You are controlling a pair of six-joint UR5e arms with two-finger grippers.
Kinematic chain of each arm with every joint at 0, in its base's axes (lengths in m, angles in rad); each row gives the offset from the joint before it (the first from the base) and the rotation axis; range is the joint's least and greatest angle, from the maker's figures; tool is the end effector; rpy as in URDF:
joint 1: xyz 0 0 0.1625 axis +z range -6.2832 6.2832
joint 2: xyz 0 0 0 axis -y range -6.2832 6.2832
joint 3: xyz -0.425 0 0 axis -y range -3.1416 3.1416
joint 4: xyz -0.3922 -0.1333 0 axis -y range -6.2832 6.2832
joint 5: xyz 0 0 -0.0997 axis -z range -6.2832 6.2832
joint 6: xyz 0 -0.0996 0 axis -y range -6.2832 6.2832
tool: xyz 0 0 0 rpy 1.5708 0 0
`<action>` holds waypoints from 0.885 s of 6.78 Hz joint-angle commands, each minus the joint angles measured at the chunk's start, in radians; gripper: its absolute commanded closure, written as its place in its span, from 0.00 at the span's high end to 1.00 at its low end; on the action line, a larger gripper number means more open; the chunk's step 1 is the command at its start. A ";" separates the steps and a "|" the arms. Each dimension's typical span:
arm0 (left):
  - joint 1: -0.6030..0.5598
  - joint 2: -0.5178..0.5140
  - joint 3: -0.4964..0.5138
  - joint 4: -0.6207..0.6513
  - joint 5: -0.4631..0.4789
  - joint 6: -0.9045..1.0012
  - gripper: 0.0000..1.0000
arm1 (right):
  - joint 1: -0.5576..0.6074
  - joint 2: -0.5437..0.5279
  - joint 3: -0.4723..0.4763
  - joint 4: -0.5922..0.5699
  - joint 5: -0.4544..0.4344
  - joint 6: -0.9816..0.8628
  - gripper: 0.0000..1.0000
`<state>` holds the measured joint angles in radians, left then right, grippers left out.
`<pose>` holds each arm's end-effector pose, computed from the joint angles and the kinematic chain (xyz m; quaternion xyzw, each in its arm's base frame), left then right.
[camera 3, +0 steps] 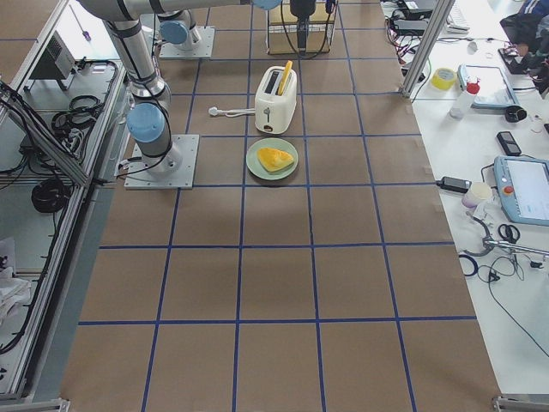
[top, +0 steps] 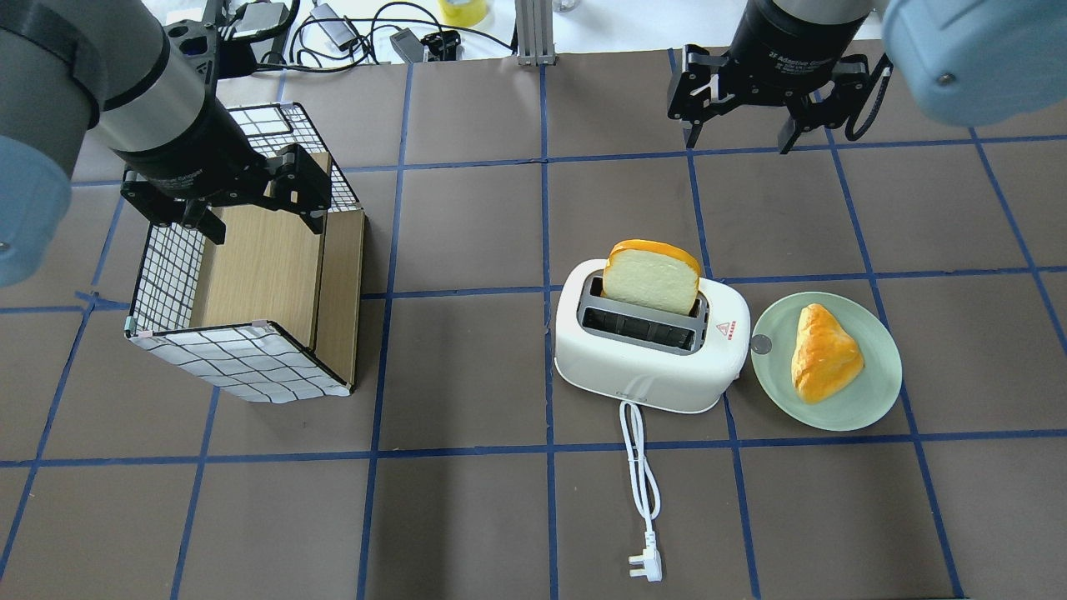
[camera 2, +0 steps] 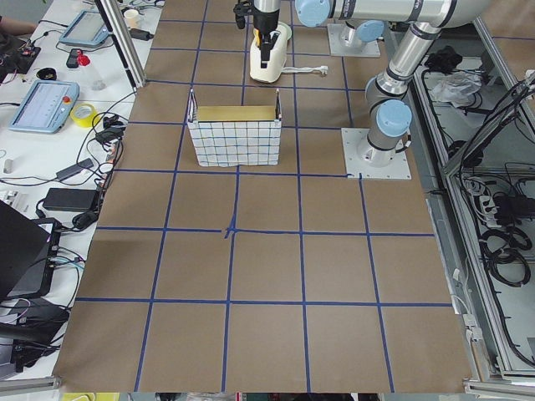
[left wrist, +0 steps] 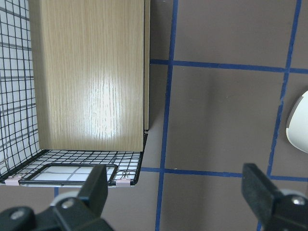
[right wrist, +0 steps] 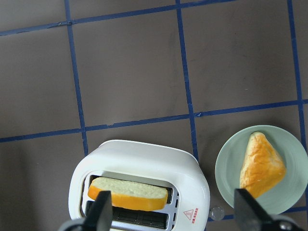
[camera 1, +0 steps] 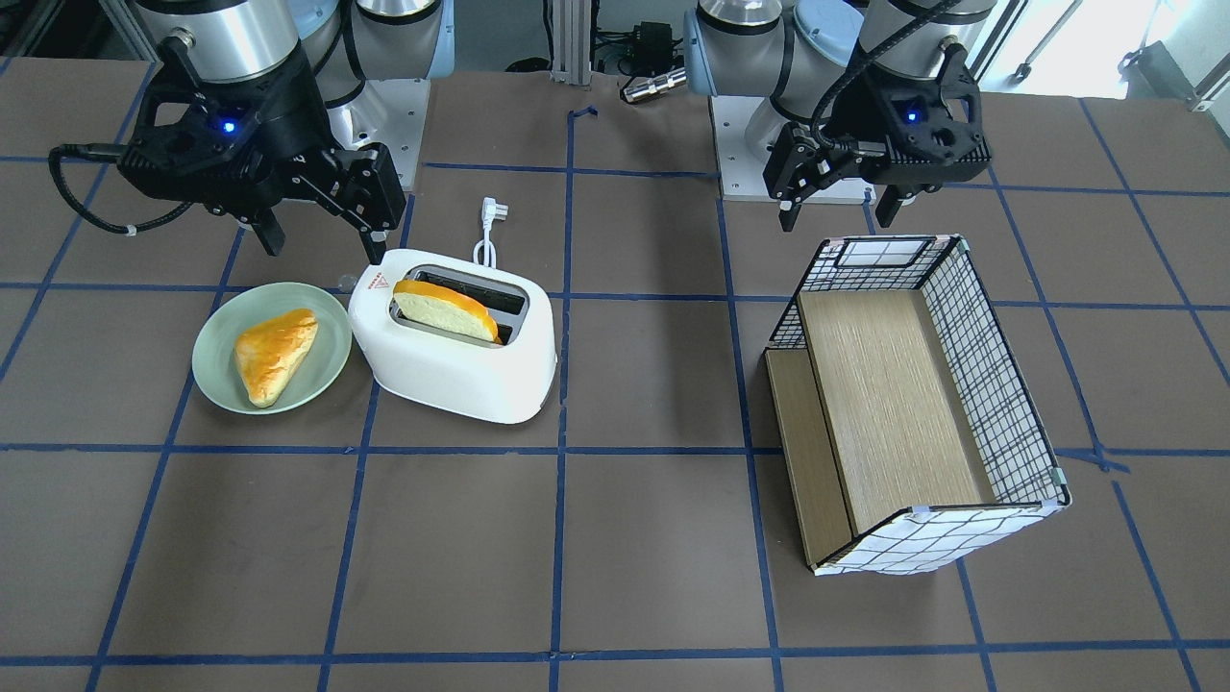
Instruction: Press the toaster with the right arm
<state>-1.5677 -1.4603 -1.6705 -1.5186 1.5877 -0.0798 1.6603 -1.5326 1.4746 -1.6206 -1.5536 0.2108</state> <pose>-0.1302 -0.4515 0.4960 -0.0417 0.9986 -0.0318 0.0072 0.1807 -0.5035 0.5216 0.0601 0.9967 -0.0520 0.0165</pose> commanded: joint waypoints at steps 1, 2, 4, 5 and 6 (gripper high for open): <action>0.000 0.000 0.000 0.000 0.000 0.000 1.00 | -0.013 0.000 -0.003 0.034 -0.002 -0.002 0.68; 0.000 0.000 0.000 0.000 0.000 0.000 1.00 | -0.017 0.000 -0.004 0.047 -0.003 -0.007 0.56; 0.000 0.000 0.000 0.000 0.000 0.000 1.00 | -0.033 -0.001 -0.005 0.111 -0.003 -0.008 0.19; 0.000 0.000 0.000 0.000 0.000 0.000 1.00 | -0.075 -0.001 -0.004 0.176 0.000 -0.033 0.01; 0.000 0.000 0.000 0.000 0.000 0.000 1.00 | -0.141 -0.001 -0.004 0.255 0.042 -0.154 0.00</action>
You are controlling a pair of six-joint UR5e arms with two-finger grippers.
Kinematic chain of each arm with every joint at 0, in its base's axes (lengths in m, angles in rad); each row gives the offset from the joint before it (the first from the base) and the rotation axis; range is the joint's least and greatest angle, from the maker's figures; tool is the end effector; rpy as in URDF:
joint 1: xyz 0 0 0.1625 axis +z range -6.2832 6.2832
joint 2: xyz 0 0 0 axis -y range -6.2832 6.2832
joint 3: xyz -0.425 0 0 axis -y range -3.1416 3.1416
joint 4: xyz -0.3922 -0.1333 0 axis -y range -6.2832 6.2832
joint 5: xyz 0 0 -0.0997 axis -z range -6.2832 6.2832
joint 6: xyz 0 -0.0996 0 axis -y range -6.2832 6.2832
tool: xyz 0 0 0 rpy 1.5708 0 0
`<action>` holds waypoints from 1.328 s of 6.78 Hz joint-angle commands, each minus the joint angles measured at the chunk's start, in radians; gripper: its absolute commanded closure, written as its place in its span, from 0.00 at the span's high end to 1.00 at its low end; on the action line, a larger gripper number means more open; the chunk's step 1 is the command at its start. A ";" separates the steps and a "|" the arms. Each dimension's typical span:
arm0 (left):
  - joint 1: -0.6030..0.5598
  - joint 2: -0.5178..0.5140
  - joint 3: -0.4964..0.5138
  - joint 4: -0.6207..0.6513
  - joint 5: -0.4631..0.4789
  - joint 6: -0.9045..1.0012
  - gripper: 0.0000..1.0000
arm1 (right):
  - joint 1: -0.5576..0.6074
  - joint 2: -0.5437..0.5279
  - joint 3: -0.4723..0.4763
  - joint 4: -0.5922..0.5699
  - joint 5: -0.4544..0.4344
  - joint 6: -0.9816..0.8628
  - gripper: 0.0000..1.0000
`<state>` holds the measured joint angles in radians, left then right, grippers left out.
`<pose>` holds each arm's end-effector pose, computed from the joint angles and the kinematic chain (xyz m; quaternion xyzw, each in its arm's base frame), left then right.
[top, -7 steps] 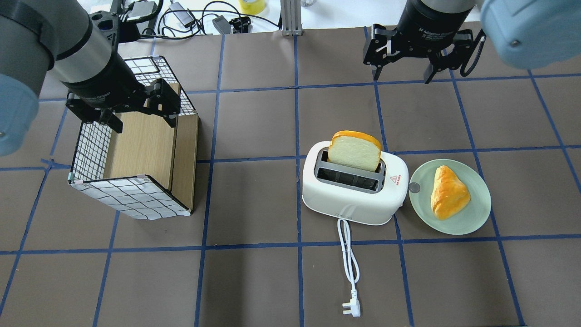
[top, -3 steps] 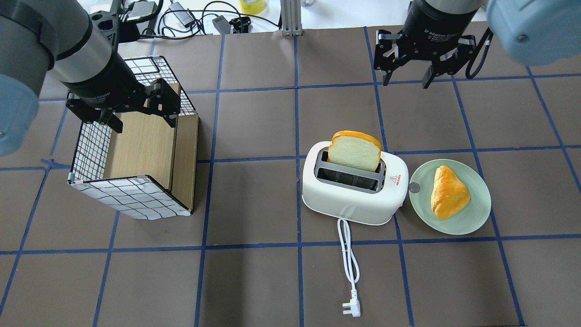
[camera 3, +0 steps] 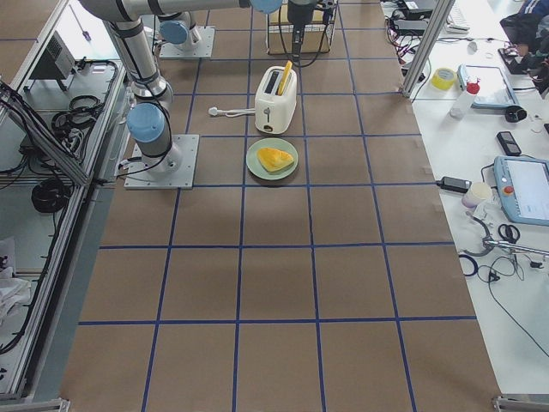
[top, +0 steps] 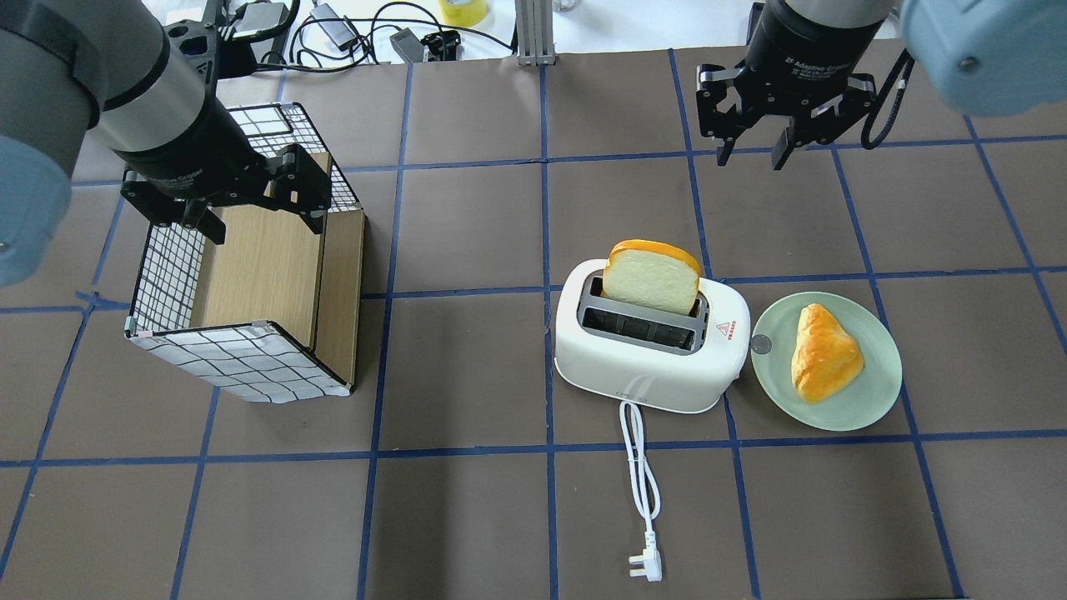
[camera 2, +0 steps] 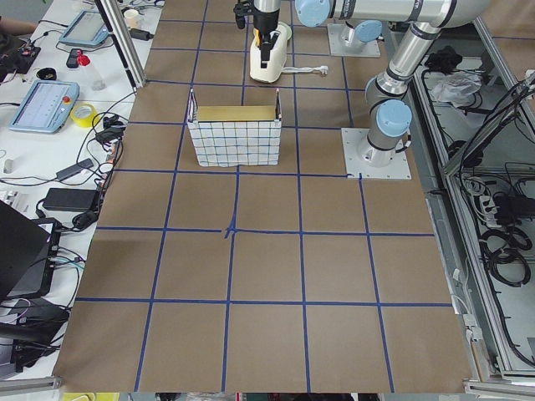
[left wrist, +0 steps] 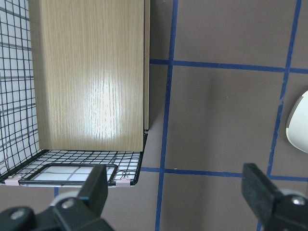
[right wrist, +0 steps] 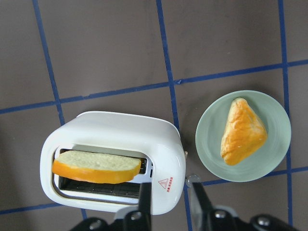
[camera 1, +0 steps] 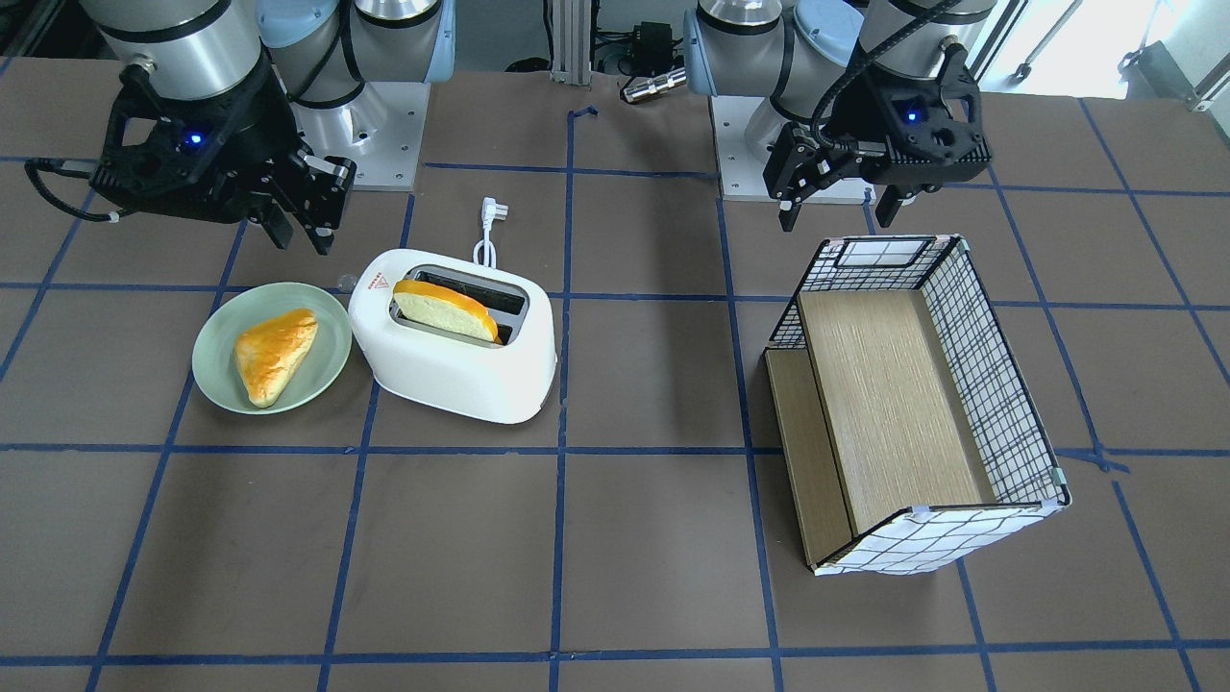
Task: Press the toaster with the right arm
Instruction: 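Move the right gripper down toward the toaster's side lever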
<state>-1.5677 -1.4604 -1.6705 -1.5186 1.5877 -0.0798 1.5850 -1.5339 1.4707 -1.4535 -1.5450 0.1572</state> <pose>-0.1302 -0.4515 0.4960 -0.0417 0.9986 -0.0317 0.0072 0.1430 -0.4993 0.5072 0.0718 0.9970 0.0280 0.0105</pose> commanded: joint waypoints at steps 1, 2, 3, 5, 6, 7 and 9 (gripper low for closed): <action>0.000 0.000 0.000 0.000 0.000 0.000 1.00 | -0.162 0.000 0.007 0.178 0.087 -0.198 0.00; 0.000 0.000 0.000 0.000 0.000 0.000 1.00 | -0.242 0.000 0.023 0.235 0.191 -0.291 0.00; 0.000 0.000 0.000 0.000 0.001 0.000 1.00 | -0.297 0.000 0.086 0.246 0.265 -0.383 0.00; 0.000 0.000 0.000 0.000 0.000 0.000 1.00 | -0.409 0.000 0.250 0.216 0.406 -0.649 0.00; 0.000 0.000 0.000 0.000 0.000 0.000 1.00 | -0.487 0.001 0.325 0.214 0.489 -0.751 0.00; 0.000 0.000 0.000 0.000 0.001 0.000 1.00 | -0.528 0.003 0.395 0.214 0.535 -0.857 0.00; 0.000 0.000 0.000 0.000 0.002 0.000 1.00 | -0.545 0.005 0.498 0.191 0.603 -0.995 0.00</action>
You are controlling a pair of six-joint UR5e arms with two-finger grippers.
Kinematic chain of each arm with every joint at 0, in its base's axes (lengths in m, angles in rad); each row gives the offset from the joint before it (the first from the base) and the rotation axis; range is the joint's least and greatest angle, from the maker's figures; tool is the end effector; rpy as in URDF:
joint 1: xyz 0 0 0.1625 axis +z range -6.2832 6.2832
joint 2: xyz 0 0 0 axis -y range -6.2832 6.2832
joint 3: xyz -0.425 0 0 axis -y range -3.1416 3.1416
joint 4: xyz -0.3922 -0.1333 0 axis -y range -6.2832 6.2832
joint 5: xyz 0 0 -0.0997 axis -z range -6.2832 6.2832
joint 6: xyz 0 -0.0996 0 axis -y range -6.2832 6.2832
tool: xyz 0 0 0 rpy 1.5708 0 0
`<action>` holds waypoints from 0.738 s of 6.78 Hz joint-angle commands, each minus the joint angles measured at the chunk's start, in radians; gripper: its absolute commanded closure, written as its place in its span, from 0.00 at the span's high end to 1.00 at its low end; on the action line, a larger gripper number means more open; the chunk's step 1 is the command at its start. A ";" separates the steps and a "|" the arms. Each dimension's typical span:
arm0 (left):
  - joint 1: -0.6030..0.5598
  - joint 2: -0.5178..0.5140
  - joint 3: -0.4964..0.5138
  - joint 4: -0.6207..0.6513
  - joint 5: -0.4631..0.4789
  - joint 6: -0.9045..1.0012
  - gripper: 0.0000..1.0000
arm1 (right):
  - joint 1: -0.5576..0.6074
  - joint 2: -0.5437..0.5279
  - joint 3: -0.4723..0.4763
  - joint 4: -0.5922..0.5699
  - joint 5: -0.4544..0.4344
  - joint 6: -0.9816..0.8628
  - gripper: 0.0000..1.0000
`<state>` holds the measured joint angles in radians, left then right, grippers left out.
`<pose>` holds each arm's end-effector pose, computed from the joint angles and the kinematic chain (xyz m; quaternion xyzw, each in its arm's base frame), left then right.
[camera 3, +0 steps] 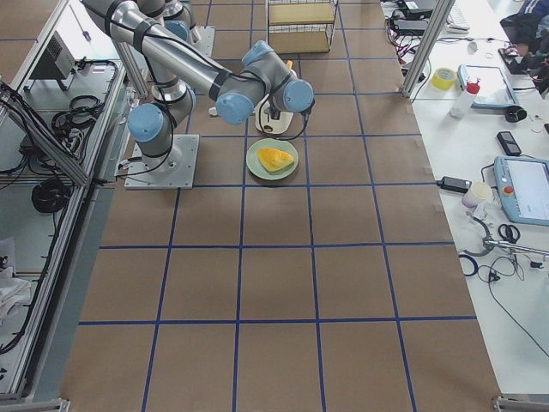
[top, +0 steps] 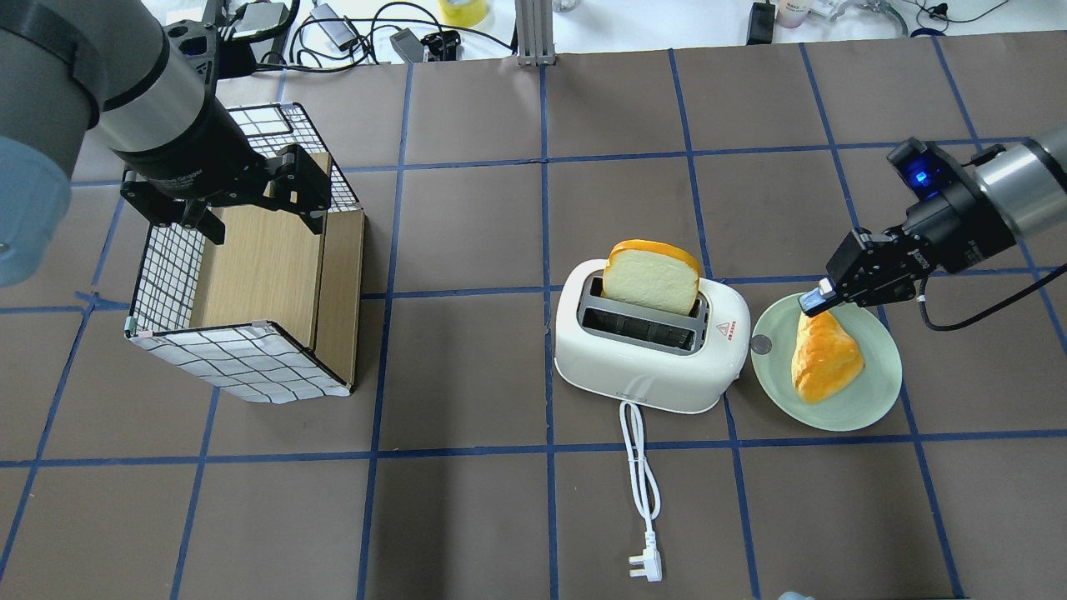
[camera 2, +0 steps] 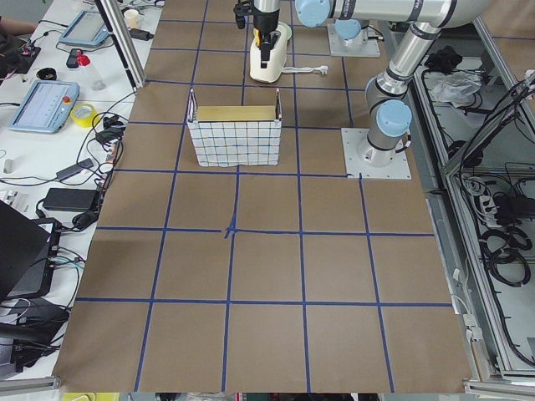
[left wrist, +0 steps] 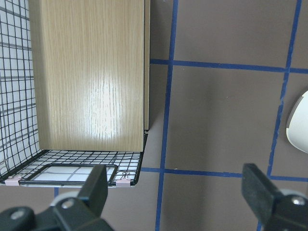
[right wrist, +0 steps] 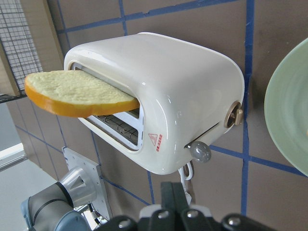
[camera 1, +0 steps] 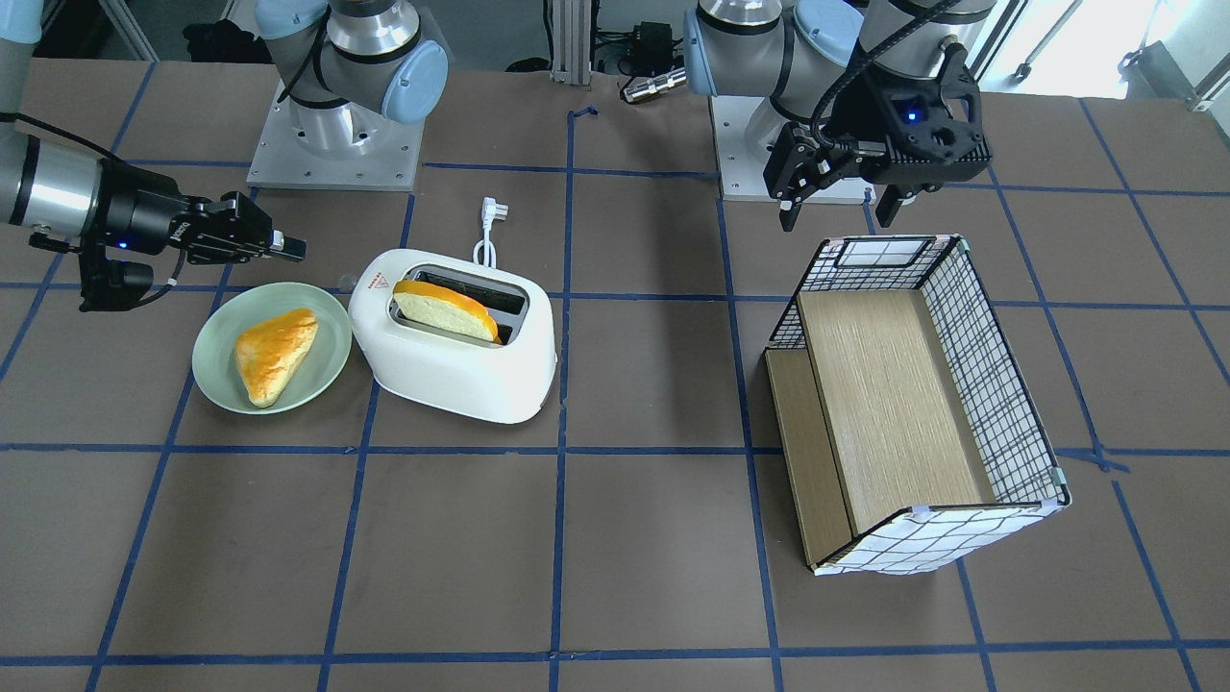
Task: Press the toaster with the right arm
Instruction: 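Move the right gripper down toward the toaster's side lever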
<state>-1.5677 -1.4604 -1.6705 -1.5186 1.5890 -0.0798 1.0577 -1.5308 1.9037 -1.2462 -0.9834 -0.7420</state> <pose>-0.1301 -0.4515 0.4960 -0.0417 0.9986 -0.0318 0.0079 -0.0348 -0.4457 0.3167 -0.0045 0.9050 0.1050 0.4123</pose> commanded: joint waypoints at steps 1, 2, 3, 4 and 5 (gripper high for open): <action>0.000 0.000 0.000 0.000 -0.001 0.000 1.00 | -0.047 0.001 0.108 -0.044 0.043 -0.141 0.00; 0.000 0.000 0.000 0.000 -0.001 0.000 1.00 | -0.056 0.003 0.136 -0.062 0.046 -0.166 0.00; 0.000 0.000 0.000 0.000 -0.001 0.000 1.00 | -0.056 0.012 0.156 -0.094 0.057 -0.165 0.00; 0.000 0.000 0.000 0.000 -0.001 0.000 1.00 | -0.056 0.030 0.169 -0.116 0.102 -0.169 0.00; 0.000 0.000 0.000 0.000 -0.001 0.000 1.00 | -0.056 0.037 0.169 -0.128 0.104 -0.169 0.00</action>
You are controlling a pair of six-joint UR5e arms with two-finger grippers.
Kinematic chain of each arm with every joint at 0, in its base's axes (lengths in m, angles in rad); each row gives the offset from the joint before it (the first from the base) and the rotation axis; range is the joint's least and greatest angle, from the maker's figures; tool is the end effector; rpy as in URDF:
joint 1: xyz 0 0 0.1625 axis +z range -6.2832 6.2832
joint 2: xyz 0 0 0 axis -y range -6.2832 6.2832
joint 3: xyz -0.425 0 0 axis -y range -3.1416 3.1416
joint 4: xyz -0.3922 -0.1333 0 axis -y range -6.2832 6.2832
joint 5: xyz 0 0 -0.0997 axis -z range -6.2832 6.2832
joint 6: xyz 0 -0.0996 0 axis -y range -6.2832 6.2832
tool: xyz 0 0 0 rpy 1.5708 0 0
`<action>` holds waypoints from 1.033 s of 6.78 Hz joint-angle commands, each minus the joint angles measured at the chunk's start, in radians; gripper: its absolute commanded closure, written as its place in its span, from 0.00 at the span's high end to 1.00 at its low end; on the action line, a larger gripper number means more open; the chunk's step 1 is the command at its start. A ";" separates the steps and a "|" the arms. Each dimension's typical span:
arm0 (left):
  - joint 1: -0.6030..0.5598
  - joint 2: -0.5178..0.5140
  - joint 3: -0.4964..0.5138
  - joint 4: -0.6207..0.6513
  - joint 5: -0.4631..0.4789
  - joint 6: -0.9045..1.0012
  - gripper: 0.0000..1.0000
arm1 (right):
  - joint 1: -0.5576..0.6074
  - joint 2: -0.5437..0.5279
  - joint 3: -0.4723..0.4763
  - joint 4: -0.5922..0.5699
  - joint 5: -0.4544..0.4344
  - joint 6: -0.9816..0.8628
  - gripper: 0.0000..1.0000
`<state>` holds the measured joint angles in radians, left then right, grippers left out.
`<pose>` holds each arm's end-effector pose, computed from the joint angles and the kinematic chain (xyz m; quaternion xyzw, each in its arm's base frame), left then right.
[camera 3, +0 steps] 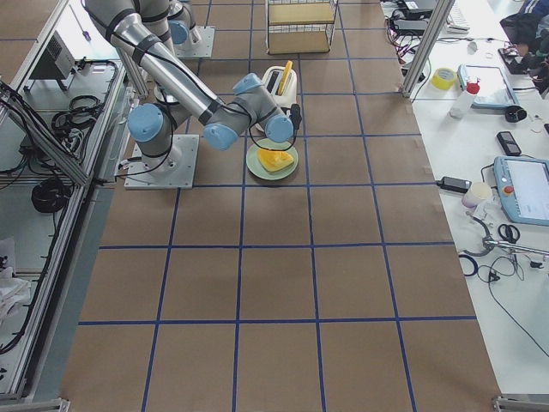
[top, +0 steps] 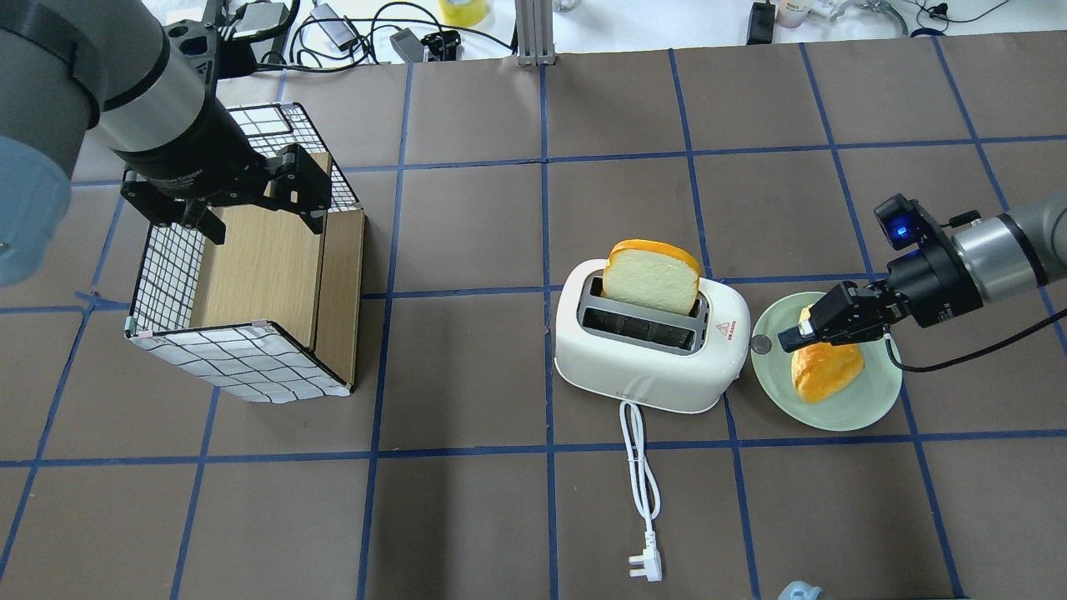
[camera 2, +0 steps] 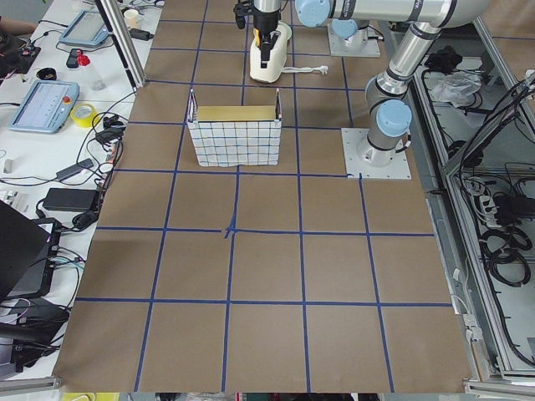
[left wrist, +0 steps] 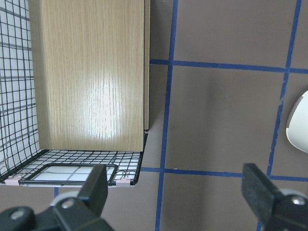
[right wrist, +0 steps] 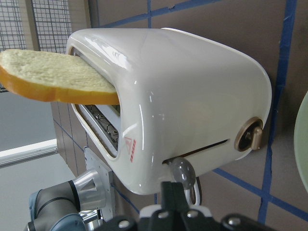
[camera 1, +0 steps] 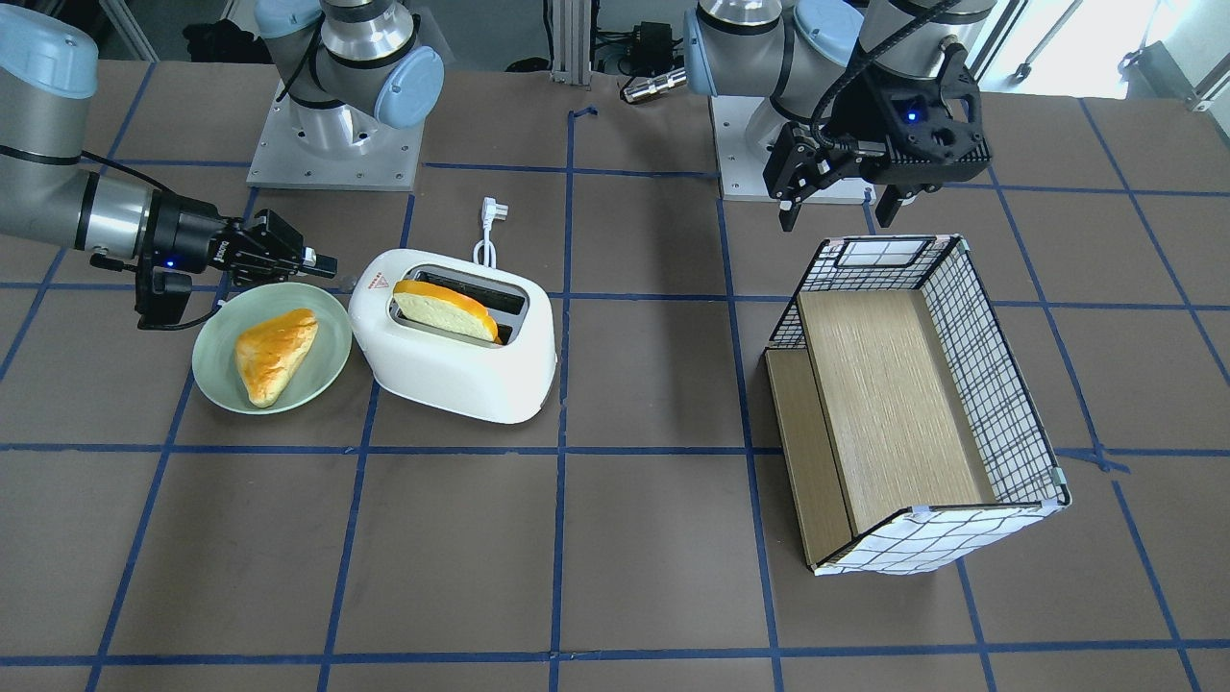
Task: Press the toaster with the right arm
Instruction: 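Press the toaster lever down with the right gripper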
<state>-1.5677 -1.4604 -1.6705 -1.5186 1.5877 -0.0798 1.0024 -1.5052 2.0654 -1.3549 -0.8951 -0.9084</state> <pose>-0.1302 -0.4515 0.4960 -0.0417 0.9986 -0.0317 0.0072 -0.0380 -0.4229 0.2529 -0.0241 0.8820 0.0575 0.4672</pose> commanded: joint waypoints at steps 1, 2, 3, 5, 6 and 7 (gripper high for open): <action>0.000 0.000 0.000 0.000 0.000 0.000 1.00 | -0.001 0.017 0.012 -0.033 0.018 -0.003 0.00; 0.000 0.000 0.000 0.000 0.000 0.000 1.00 | -0.001 0.017 0.015 -0.036 0.018 -0.003 0.00; 0.000 0.000 0.000 0.000 0.000 0.000 1.00 | -0.001 0.017 0.013 -0.032 0.027 0.000 0.00; 0.000 0.000 0.000 0.000 0.000 0.000 1.00 | -0.001 0.014 0.013 -0.021 0.025 0.013 0.00; 0.000 0.000 0.000 0.000 0.000 0.000 1.00 | 0.002 0.013 0.015 -0.015 0.034 0.014 0.00; 0.000 0.000 0.000 0.000 0.000 0.000 1.00 | 0.004 0.016 0.015 -0.013 0.080 0.002 0.00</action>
<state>-1.5677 -1.4604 -1.6705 -1.5186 1.5877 -0.0798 1.0041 -1.4909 2.0796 -1.3721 -0.8518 -0.8982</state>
